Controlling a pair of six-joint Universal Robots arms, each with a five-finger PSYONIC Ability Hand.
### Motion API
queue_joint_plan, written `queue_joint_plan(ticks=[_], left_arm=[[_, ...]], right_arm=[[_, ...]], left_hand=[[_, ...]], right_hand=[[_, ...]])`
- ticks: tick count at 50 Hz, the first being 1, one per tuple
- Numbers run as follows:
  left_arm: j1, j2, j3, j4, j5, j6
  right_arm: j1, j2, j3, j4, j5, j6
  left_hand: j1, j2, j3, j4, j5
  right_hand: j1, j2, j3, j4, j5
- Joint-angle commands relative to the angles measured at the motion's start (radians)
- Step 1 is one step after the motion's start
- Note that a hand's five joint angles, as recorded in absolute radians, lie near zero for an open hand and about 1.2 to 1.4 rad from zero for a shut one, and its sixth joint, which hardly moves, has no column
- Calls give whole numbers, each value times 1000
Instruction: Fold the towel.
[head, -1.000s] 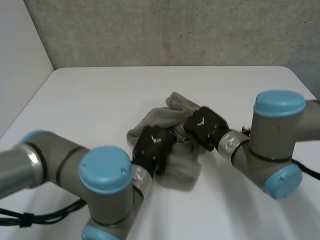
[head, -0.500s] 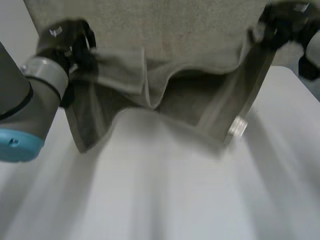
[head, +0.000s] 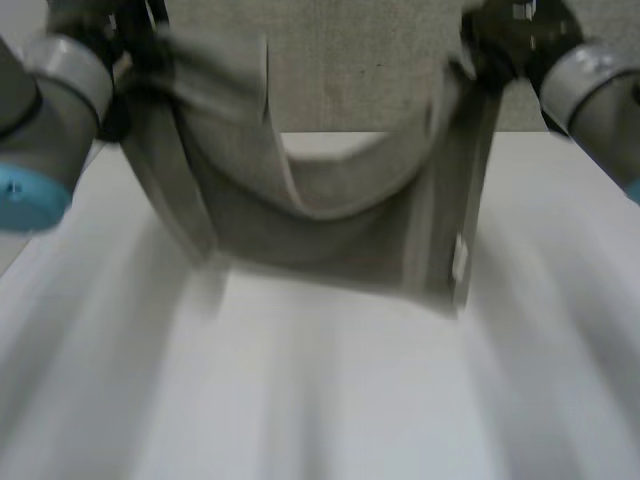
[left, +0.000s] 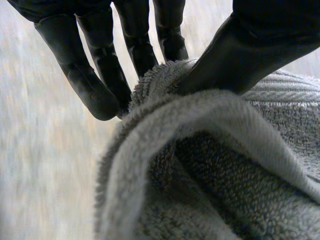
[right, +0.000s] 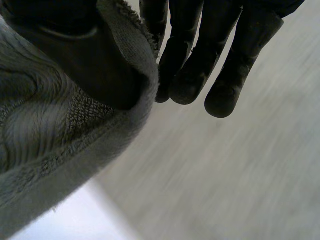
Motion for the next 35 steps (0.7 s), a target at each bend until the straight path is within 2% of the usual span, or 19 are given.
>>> queue_joint_plan(ticks=[1,3,10,13,15,21,23,25,29,30,31,32,33,35], left_arm=[[24,-46,218,140,27,-192],[39,-29,165,211,59,-281],[104,1,-89,248,154,-290],[136,5,-221,281,209,-289],[150,3,-285,304,236,-289],[185,-9,-549,407,338,-280],[187,-11,-611,443,365,-261],[188,-12,-670,478,394,-226],[223,1,-818,536,488,-46],[237,6,-853,538,524,25],[237,6,-854,538,524,26],[245,20,-883,536,557,96],[245,20,-883,536,558,96],[254,52,-923,532,601,231]], right_arm=[[19,-117,127,-573,45,200],[12,-141,146,-552,38,207],[12,-135,233,-321,-46,200],[9,-132,252,-284,-67,186],[7,-115,302,-239,-119,140],[-11,-59,376,-156,-153,49],[-13,-16,428,-54,-161,-44],[-16,3,455,-8,-162,-99],[-30,21,534,64,-144,-239],[-30,21,534,65,-144,-239],[-31,14,554,66,-135,-263],[-31,14,554,66,-135,-263],[-39,6,572,66,-129,-270],[-44,-3,584,66,-121,-267]], left_hand=[[2,-54,-144,-120,-238],[2,-54,-144,-120,-238],[2,-54,-144,-120,-238],[2,-54,-144,-120,-238],[2,-54,-144,-120,-238],[2,-54,-144,-120,-238],[2,-54,-144,-120,-238],[2,-54,-144,-120,-238],[2,-54,-144,-120,-238],[2,-54,-144,-120,-238],[2,-54,-144,-120,-238],[2,-54,-144,-120,-238],[2,-54,-144,-120,-238],[2,-54,-144,-120,-238]], right_hand=[[205,72,67,65,91],[205,72,67,65,91],[205,72,67,65,91],[205,72,67,65,91],[205,72,67,65,91],[205,72,67,65,91],[205,72,67,65,91],[205,72,67,65,91],[205,72,67,65,91],[205,72,67,65,91],[205,72,67,65,91],[205,72,67,65,91],[205,72,67,65,91],[205,72,67,65,91]])
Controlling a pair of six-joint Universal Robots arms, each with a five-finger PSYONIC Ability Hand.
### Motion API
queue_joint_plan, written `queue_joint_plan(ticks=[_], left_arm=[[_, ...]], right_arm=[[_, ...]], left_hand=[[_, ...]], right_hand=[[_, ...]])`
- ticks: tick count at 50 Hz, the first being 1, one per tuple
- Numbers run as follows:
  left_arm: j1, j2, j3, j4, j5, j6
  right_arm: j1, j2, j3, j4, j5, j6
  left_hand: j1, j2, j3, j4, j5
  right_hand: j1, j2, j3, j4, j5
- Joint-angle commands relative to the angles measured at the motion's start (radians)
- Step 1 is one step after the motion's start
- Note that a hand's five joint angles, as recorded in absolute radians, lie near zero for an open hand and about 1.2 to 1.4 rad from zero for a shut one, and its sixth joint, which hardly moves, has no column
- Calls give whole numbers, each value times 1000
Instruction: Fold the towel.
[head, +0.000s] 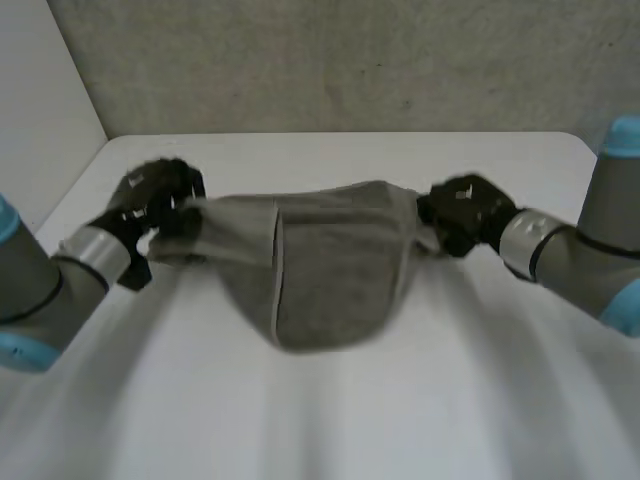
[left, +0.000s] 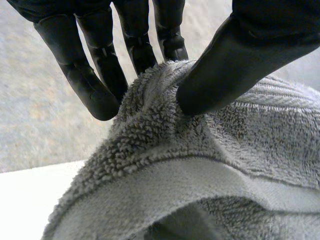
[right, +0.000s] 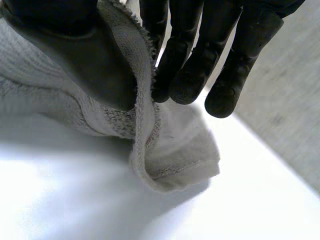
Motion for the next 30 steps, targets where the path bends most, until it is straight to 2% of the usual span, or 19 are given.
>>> queue_joint_plan(ticks=[1,2,3,4,5,6,7,8,10,13,22,24,27,29,30], left_arm=[[33,51,-112,3,115,287],[39,65,-128,0,122,339],[42,76,-142,-11,122,383],[42,76,-142,-11,122,384],[48,89,-158,-24,122,414],[48,89,-158,-24,122,414],[53,126,-179,-47,122,454],[53,126,-179,-47,122,454],[53,187,-197,-73,119,476],[47,256,-220,-92,116,471],[8,470,-310,-126,110,470],[-27,528,-342,-130,83,470],[-47,539,-352,-130,53,470],[-108,528,-349,-130,-28,467],[-108,528,-349,-130,-28,466]], right_arm=[[-15,-36,75,17,38,-52],[-17,-57,88,17,48,-48],[-17,-58,88,17,48,-48],[-17,-74,105,15,56,-43],[-15,-90,124,12,61,-41],[-15,-90,124,12,61,-41],[-15,-105,140,8,58,-43],[-15,-105,141,8,58,-43],[-14,-159,185,-6,52,-43],[-10,-234,248,-29,45,-43],[0,-429,450,-147,38,-71],[0,-507,542,-202,38,-90],[0,-535,587,-233,42,-106],[2,-565,666,-300,42,-153],[2,-565,667,-301,42,-153]], left_hand=[[2,-54,-146,-120,-238],[2,-54,-146,-120,-238],[2,-54,-146,-120,-238],[2,-54,-146,-120,-238],[-245,-301,-393,-366,-484],[-247,-303,-395,-369,-487],[-628,-684,-776,-750,-867],[-632,-688,-780,-753,-871],[-842,-898,-990,-964,-1082],[-969,-1025,-1117,-1091,-1209],[-990,-1046,-1138,-1112,-1230],[-990,-1046,-1138,-1112,-1230],[-990,-1046,-1138,-1112,-1230],[-978,-1034,-1126,-1100,-1218],[-978,-1034,-1126,-1100,-1218]], right_hand=[[191,54,51,51,77],[-190,-327,-330,-329,-304],[-194,-331,-334,-333,-308],[-589,-726,-729,-729,-703],[-817,-954,-957,-956,-931],[-819,-956,-959,-959,-933],[-834,-971,-974,-973,-948],[-834,-971,-974,-973,-948],[-930,-1067,-1070,-1070,-1044],[-1017,-1154,-1158,-1157,-1131],[-1017,-1154,-1158,-1157,-1131],[-1017,-1154,-1158,-1157,-1131],[-1017,-1154,-1158,-1157,-1131],[-1017,-1154,-1158,-1157,-1131],[-1017,-1154,-1158,-1157,-1131]])
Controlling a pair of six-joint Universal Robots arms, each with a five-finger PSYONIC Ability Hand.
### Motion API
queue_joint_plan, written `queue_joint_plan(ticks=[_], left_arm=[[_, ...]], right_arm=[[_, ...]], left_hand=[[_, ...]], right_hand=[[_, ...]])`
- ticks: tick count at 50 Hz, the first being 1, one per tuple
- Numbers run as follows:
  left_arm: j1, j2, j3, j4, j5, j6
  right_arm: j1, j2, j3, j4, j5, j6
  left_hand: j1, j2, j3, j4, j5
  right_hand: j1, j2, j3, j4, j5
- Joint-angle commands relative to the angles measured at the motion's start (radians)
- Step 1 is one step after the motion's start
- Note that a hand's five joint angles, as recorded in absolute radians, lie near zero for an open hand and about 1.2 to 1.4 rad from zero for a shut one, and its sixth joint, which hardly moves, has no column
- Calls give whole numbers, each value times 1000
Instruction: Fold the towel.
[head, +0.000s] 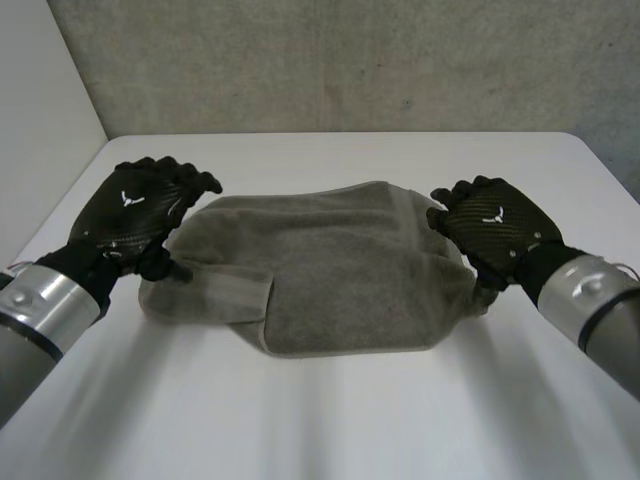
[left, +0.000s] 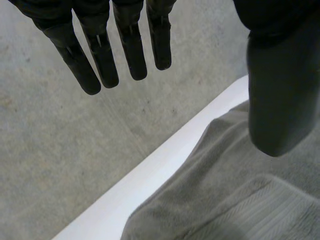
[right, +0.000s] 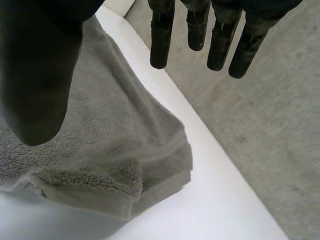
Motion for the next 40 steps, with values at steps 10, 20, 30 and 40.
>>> queue_joint_plan(ticks=[10,20,30,40], left_arm=[[-348,-268,125,2,-431,1],[-468,-521,315,5,-615,10],[-483,-709,518,-3,-674,30],[-503,-816,647,-29,-757,50]], right_arm=[[15,59,267,-231,22,-261],[2,174,270,-376,25,-298],[12,238,262,-486,33,-301],[69,291,230,-495,102,-321]], left_hand=[[-73,-75,-61,-79,-217],[-61,-63,-50,-67,-205],[-3,-4,9,-9,-146],[47,45,59,41,-96]], right_hand=[[-57,-75,-63,-79,-64],[-57,-75,-63,-79,-64],[18,0,12,-4,11],[109,90,103,86,102]])
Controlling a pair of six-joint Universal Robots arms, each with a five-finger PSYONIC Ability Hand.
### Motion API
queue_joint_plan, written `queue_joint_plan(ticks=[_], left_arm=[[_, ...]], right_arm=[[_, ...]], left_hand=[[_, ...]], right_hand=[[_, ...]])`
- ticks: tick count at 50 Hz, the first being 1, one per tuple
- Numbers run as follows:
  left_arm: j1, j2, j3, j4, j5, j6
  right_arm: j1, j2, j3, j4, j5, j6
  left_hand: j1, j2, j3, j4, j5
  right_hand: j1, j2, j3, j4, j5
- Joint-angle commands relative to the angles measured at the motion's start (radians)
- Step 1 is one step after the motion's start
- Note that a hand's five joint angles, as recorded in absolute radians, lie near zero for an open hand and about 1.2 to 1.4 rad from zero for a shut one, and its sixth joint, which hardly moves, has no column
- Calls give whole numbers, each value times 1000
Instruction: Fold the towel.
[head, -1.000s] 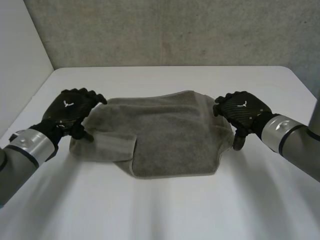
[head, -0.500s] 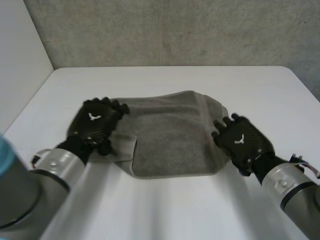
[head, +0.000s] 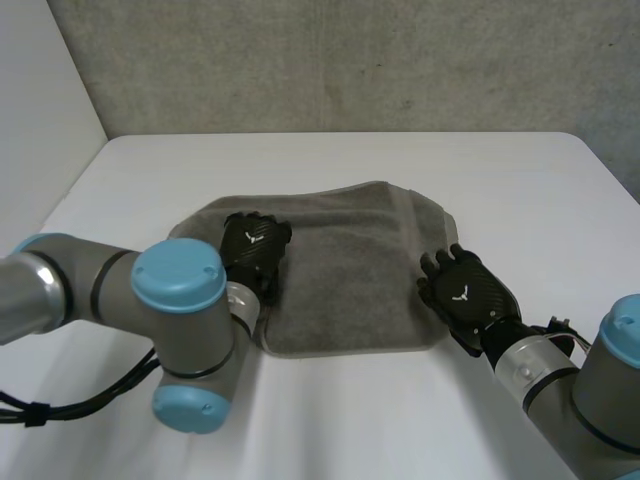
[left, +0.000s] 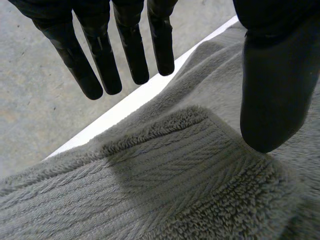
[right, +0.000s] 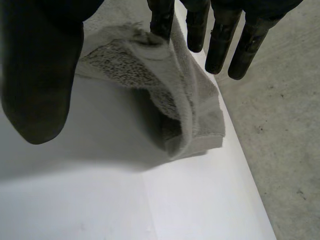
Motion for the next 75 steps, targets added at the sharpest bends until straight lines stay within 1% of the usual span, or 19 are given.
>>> queue_joint_plan(ticks=[1,6,8,10,14,16,21,29,31,38,40,41,43,47,50,59,68,73,75], left_arm=[[-10,-62,69,-26,-32,38],[-7,-63,61,-44,-70,116],[3,-34,42,-51,-127,138],[4,1,19,-51,-151,139],[9,92,-46,-48,-167,136],[16,168,-112,-37,-164,138],[45,195,-150,-28,-164,139],[136,170,-170,-29,-161,138],[138,175,-178,-26,-155,138],[95,202,-167,-21,-70,92],[37,213,-141,-21,-50,15],[36,213,-141,-21,-50,15],[7,190,-91,-35,-46,-58],[-14,127,-42,-54,-46,-80],[-36,63,21,-90,-46,-80],[-46,-91,156,-202,-53,-74],[-39,-86,173,-201,-66,-66],[-33,-65,163,-193,-116,-2],[-27,-52,146,-192,-155,53]], right_arm=[[35,18,-18,-2,41,-20],[34,35,-27,-17,48,-24],[35,38,-40,-20,60,-23],[35,43,-47,-24,72,-23],[37,61,-67,-25,107,-23],[37,84,-92,-25,144,-23],[40,125,-121,-21,176,-24],[41,121,-103,-17,176,-24],[41,116,-101,-17,176,-24],[40,113,-103,-17,178,-24],[41,113,-100,-17,178,-23],[41,113,-100,-17,178,-23],[41,113,-93,-17,178,-23],[41,113,-87,-17,176,-23],[41,113,-84,-17,176,-23],[40,113,-80,-16,176,-23],[40,115,-78,-16,176,-23],[40,113,-78,-14,178,-23],[40,113,-78,-16,176,-23]], left_hand=[[-14,-15,-16,-12,-195],[48,46,46,50,-133],[45,44,43,47,-136],[45,44,43,47,-136],[42,41,40,44,-139],[42,41,40,44,-139],[45,44,43,47,-136],[48,46,46,50,-133],[57,55,55,58,-125],[71,70,69,73,-110],[10,9,8,12,-171],[10,8,8,11,-171],[-84,-85,-86,-82,-265],[-210,-211,-212,-208,-391],[-281,-282,-283,-279,-462],[-275,-276,-277,-273,-456],[-187,-188,-189,-185,-368],[-134,-136,-136,-132,-315],[-134,-136,-136,-132,-315]], right_hand=[[52,67,60,66,51],[125,141,133,139,125],[231,246,238,245,230],[272,287,280,286,271],[404,419,412,418,404],[562,577,570,576,561],[695,710,703,709,694],[695,710,703,709,694],[695,710,703,709,694],[695,710,703,709,694],[695,710,703,709,694],[695,710,703,709,694],[695,710,703,709,694],[695,710,703,709,694],[695,710,703,709,694],[689,704,697,703,688],[689,704,697,703,688],[686,701,694,700,685],[686,701,694,700,685]])
